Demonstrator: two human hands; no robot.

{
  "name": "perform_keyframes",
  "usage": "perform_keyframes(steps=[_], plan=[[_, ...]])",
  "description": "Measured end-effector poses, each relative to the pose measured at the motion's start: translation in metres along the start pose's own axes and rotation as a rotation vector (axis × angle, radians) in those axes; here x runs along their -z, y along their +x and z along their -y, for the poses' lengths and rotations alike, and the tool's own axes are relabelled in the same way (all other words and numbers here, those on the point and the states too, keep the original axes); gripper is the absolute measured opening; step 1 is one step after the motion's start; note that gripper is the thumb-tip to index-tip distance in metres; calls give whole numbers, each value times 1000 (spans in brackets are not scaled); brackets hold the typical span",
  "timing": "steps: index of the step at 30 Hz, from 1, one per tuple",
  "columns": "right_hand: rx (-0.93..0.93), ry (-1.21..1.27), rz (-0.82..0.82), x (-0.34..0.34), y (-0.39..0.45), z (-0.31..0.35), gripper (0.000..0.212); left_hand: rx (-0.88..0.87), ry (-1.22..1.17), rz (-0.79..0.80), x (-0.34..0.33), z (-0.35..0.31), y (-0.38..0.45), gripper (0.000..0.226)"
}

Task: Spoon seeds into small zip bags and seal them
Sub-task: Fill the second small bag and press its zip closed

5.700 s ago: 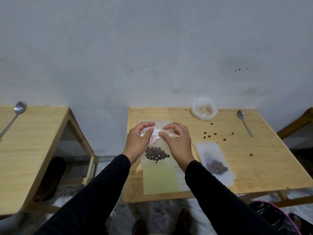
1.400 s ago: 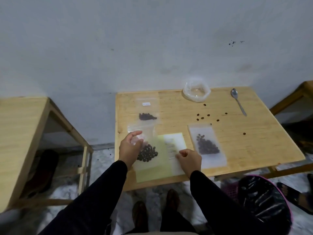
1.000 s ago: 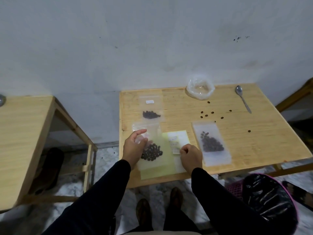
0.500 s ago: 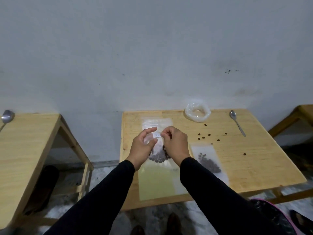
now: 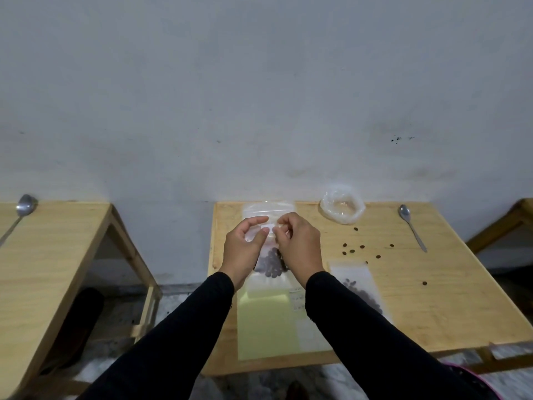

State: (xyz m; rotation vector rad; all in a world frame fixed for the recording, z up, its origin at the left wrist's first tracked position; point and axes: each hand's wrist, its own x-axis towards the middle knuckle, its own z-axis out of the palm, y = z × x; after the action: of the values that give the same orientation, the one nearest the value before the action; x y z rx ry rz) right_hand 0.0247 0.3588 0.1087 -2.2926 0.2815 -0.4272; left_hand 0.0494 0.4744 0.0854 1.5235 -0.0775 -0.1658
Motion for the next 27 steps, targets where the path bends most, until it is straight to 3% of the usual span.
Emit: perform_keyframes(steps=[5,10,14,18,23,27], plan=[[-101,200,-75,0,-3,-1,13,25,-1,-76,1,-1,8,19],[-301,493,72,-2,-2,-4,8,15,0,-33,-1,-3,10,18],[-382,627,56,-2,1,-6,7,30,34,24,0,-2,7,19],[-384,601,-16,-4,2,-5,9,55,69,36,2,-2,5,18],[-381,533,-61,-13,0,-1,10,55,65,-70,0,-1,5,7],[-342,492,-69,-17,2,1,13,35,80,-138,-1,-1,4,15]])
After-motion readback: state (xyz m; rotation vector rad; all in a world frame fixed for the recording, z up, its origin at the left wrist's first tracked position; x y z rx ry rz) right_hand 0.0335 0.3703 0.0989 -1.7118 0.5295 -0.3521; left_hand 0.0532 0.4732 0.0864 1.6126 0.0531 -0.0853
